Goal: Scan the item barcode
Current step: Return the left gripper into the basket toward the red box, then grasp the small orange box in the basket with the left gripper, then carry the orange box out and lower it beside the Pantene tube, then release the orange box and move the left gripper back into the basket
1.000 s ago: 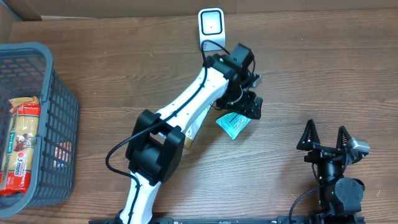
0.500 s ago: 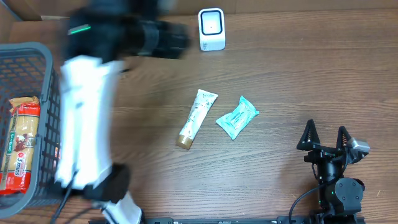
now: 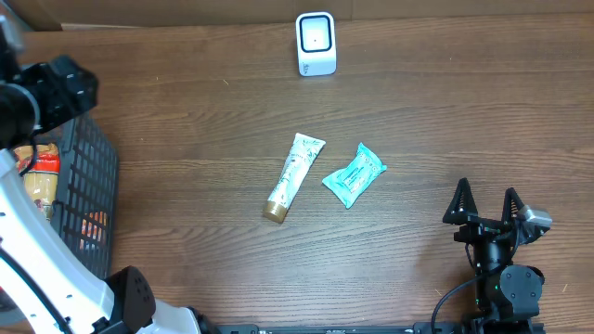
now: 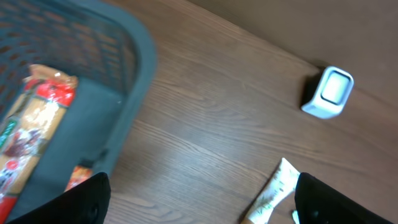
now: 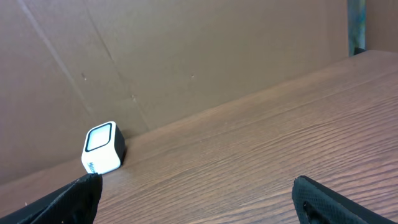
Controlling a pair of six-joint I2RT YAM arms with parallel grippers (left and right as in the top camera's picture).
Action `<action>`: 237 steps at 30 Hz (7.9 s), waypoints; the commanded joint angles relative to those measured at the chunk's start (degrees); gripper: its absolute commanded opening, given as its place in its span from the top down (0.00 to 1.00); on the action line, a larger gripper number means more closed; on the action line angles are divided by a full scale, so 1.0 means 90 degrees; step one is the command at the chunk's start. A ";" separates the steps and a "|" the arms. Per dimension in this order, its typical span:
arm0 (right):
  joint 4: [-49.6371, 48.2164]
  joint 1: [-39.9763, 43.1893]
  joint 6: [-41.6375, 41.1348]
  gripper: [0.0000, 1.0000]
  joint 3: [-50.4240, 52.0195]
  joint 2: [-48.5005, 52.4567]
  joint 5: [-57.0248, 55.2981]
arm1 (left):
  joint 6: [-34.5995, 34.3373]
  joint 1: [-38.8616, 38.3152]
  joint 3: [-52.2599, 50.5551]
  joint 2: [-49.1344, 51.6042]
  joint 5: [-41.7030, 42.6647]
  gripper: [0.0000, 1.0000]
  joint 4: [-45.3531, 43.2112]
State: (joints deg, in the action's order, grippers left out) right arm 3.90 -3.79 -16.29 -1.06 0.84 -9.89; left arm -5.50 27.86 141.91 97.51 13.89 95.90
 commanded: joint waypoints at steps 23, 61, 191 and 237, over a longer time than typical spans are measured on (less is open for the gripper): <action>-0.0039 -0.0005 -0.0015 0.00 0.0068 -0.0070 -0.0063 | -0.1013 0.1297 -0.0549 -0.0185 -0.1093 0.16 0.0100; -0.0036 -0.0005 -0.0015 0.00 0.0068 -0.0070 -0.0063 | -0.0644 0.2628 -0.6399 -0.0182 -0.1430 0.13 -0.3094; -0.0036 -0.0005 -0.0015 0.00 0.0068 -0.0070 -0.0063 | 0.0090 -0.1707 -0.1197 -0.0017 0.1144 0.96 -0.1302; -0.0036 -0.0005 -0.0015 0.00 0.0068 -0.0070 -0.0063 | -0.1195 -0.4189 -0.5282 -0.0425 -0.0865 0.00 -0.3725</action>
State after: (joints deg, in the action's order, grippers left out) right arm 3.90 -3.79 -16.34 -1.06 0.75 -9.89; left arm -16.82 -10.74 80.29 97.89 7.25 57.82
